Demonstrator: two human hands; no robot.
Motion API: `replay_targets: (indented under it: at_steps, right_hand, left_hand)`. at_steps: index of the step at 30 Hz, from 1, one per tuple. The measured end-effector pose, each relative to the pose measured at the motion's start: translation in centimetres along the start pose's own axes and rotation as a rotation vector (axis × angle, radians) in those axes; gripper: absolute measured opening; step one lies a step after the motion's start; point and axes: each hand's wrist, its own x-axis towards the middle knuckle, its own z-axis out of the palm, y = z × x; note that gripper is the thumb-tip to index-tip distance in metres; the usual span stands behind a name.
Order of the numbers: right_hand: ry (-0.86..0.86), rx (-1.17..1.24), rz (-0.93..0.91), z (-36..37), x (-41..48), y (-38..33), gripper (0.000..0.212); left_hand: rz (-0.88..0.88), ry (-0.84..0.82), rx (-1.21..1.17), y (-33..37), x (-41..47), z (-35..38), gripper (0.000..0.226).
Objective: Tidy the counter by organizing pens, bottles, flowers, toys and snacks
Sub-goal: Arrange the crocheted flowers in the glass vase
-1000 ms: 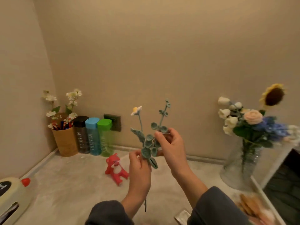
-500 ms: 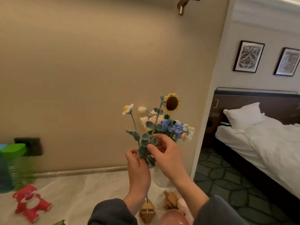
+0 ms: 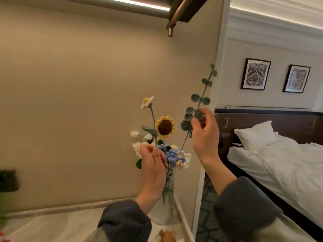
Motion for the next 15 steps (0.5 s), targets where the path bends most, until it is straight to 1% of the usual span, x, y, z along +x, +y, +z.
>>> replay_targets:
  at_steps: [5, 9, 12, 15]
  right_hand:
    - [0.085, 0.052, -0.047, 0.8, 3.1, 0.0, 0.02]
    - [0.106, -0.008, -0.114, 2.1, 4.5, 0.9, 0.023]
    - [0.104, -0.039, -0.081, 2.9, 4.9, 3.1, 0.025]
    - [0.094, -0.046, 0.01, 3.9, 5.0, 5.5, 0.026]
  left_hand:
    - [-0.061, -0.091, -0.036, 0.9, 2.7, 2.4, 0.013]
    - [-0.038, -0.147, 0.052, -0.1, 3.9, 3.1, 0.013]
    - [-0.021, -0.148, 0.139, -1.9, 4.4, 2.7, 0.016]
    - [-0.021, -0.114, 0.182, -3.5, 4.6, 1.8, 0.019]
